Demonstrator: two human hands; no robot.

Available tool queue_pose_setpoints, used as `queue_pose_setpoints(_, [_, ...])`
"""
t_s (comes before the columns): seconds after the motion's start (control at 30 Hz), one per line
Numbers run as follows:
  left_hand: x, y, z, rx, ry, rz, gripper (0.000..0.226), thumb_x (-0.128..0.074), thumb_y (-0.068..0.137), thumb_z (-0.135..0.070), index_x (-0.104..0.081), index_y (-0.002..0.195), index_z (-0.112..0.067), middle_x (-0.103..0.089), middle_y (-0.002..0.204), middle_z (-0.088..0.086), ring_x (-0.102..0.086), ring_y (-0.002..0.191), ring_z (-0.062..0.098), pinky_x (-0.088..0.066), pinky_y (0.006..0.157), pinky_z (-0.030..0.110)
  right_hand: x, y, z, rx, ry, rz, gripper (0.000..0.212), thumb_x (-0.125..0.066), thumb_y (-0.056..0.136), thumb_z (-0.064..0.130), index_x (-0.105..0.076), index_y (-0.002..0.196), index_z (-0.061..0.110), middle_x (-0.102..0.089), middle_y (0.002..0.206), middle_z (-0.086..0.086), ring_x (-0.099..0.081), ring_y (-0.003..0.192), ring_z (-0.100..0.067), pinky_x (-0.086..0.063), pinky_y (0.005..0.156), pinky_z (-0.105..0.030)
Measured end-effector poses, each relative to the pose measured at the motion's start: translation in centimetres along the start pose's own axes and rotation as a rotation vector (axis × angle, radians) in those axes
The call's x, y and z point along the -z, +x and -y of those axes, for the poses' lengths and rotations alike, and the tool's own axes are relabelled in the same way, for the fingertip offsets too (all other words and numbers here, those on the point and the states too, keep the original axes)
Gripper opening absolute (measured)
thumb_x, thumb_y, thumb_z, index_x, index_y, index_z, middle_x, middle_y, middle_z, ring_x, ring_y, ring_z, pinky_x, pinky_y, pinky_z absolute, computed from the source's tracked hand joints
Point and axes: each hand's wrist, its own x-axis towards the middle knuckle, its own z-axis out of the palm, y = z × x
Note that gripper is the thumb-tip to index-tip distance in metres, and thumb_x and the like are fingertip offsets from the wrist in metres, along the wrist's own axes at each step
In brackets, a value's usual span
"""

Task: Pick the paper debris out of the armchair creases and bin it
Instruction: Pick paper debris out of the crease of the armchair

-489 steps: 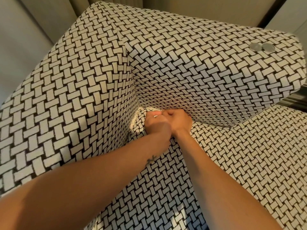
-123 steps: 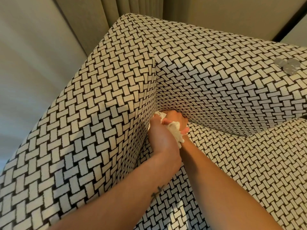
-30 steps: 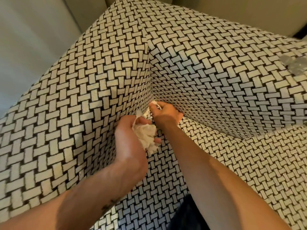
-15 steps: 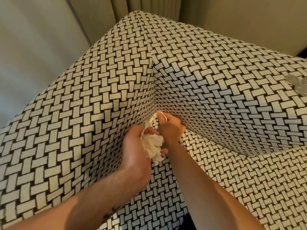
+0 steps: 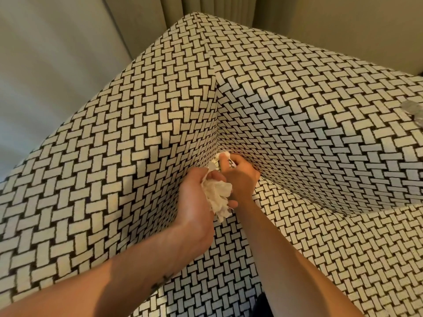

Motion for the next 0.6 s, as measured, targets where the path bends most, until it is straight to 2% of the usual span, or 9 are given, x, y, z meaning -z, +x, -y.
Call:
queue_pose_setpoints(0.07, [0.0, 0.0, 0.0, -0.004, -0.001, 0.001, 0.038, -0.037, 0.101, -0.03, -0.061, 0.081, -0.008, -0.066, 0.071, 0.011, -0.058, 0.051, 0.024, -0.045, 0.071, 0.037, 0.4, -0.1, 0.6, -0.007, -0.108, 0.036, 0.046, -0.055, 0.093, 0.063, -0.071, 0.118, 0.027, -0.072, 0.099, -0.004, -0.043, 0.098, -0.017, -0.034, 0.1, -0.037])
queue_pose_setpoints(0.13, [0.0, 0.1, 0.0, 0.001, 0.0, -0.005, 0.035, -0.038, 0.1, -0.03, -0.061, 0.084, -0.009, -0.066, 0.072, 0.012, -0.058, 0.051, 0.024, -0.044, 0.071, 0.037, 0.5, 0.1, 1.0, -0.027, -0.139, 0.053, 0.046, -0.055, 0.094, 0.063, -0.071, 0.121, 0.029, -0.073, 0.101, -0.003, -0.038, 0.096, -0.015, -0.034, 0.101, -0.039])
queue_pose_setpoints(0.23, [0.1, 0.2, -0.1, 0.007, 0.003, -0.013, 0.034, -0.039, 0.099, -0.03, -0.06, 0.082, -0.01, -0.066, 0.071, 0.011, -0.058, 0.05, 0.024, -0.043, 0.069, 0.036, -0.3, 0.2, 0.3, 0.026, -0.103, 0.025, 0.04, -0.054, 0.093, 0.065, -0.075, 0.109, 0.034, -0.07, 0.072, 0.006, -0.057, 0.095, -0.02, -0.019, 0.079, -0.027])
queue_pose_setpoints(0.33, [0.0, 0.2, -0.1, -0.005, -0.003, -0.019, 0.036, -0.039, 0.1, -0.029, -0.059, 0.077, -0.01, -0.066, 0.067, 0.008, -0.057, 0.049, 0.022, -0.043, 0.072, 0.037, -0.6, 0.1, -0.2, -0.017, 0.015, 0.026, 0.041, -0.056, 0.092, 0.065, -0.077, 0.107, 0.032, -0.065, 0.059, 0.007, -0.052, 0.103, -0.025, -0.018, 0.066, -0.017])
queue_pose_setpoints(0.47, [-0.1, 0.2, -0.2, -0.008, -0.031, -0.013, 0.037, -0.04, 0.1, -0.03, -0.059, 0.075, -0.01, -0.065, 0.064, 0.006, -0.057, 0.048, 0.02, -0.042, 0.071, 0.037, 0.1, 0.1, -0.3, -0.024, 0.112, 0.053, 0.045, -0.058, 0.093, 0.061, -0.075, 0.113, 0.025, -0.067, 0.067, 0.003, -0.042, 0.113, -0.025, -0.019, 0.063, -0.011])
queue_pose_setpoints(0.6, [0.0, 0.2, -0.2, -0.016, -0.031, -0.016, 0.039, -0.038, 0.101, -0.028, -0.059, 0.074, -0.01, -0.066, 0.063, 0.006, -0.057, 0.049, 0.021, -0.043, 0.067, 0.035, 0.3, 0.1, -0.2, -0.044, 0.133, 0.071, 0.047, -0.056, 0.096, 0.057, -0.071, 0.125, 0.022, -0.068, 0.087, 0.001, -0.037, 0.12, -0.025, -0.027, 0.067, -0.026])
